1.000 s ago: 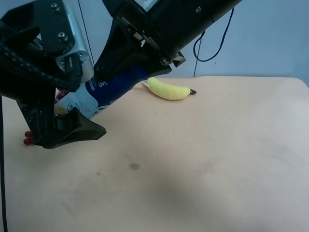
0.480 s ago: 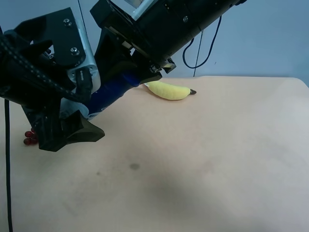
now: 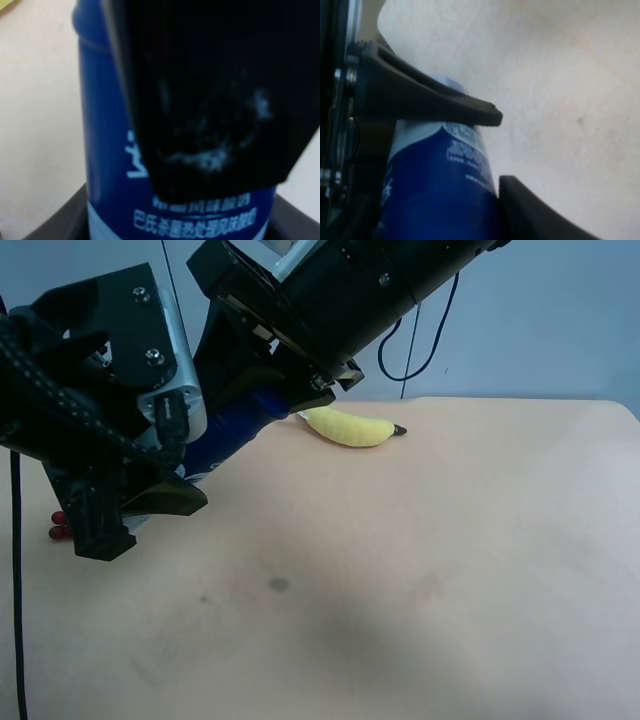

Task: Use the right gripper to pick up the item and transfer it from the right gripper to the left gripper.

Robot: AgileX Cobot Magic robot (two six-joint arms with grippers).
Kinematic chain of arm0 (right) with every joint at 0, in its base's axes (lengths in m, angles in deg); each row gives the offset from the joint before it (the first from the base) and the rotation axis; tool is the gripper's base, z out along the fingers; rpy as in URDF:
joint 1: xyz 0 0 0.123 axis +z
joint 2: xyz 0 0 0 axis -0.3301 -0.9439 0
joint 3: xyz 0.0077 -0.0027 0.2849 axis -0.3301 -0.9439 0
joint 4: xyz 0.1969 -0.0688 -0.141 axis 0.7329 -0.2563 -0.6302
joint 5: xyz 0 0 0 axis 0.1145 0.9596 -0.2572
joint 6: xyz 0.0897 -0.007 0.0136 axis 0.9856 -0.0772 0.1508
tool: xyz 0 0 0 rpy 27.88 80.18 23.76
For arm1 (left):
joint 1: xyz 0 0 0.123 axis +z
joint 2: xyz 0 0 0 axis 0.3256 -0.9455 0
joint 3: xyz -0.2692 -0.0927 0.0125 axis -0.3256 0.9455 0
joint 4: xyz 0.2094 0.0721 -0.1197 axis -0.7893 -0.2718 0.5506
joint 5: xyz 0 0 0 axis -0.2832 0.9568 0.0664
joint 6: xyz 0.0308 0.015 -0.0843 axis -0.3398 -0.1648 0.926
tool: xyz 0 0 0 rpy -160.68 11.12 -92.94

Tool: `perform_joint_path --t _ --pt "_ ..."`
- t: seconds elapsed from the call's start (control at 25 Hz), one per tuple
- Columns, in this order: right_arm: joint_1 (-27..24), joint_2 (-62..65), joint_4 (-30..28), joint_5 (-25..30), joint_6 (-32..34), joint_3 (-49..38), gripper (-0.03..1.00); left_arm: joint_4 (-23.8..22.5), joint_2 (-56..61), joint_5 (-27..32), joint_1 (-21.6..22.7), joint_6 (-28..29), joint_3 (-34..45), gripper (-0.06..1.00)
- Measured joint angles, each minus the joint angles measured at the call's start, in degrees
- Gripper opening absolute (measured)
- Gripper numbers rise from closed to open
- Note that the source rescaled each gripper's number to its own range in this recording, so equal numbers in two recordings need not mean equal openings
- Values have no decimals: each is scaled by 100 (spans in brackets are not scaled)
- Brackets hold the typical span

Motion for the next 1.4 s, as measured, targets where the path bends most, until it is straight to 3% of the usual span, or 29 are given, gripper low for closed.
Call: perform_joint_path --t 0.4,0.44,0.48,0.56,0.6,0.72,1.08,1.4 --pt "0 0 1 25 -6 0 0 0 0 0 -4 -11 0 0" --pt "0 0 -3 26 7 0 4 12 0 0 -4 -11 0 0" --pt "0 0 2 71 7 0 17 12 -5 22 -4 3 0 0" --pt "0 17 -210 126 9 0 63 -15 -11 74 -4 4 6 0" --pt "0 17 -279 137 9 0 78 -15 -11 98 -4 4 6 0" --pt "0 17 -438 131 9 0 94 -15 -11 133 -4 4 10 0" --pt "0 78 -533 212 9 0 99 -3 -11 95 -4 4 10 0" --pt "0 483 -808 808 9 0 99 10 -11 72 -4 4 10 0"
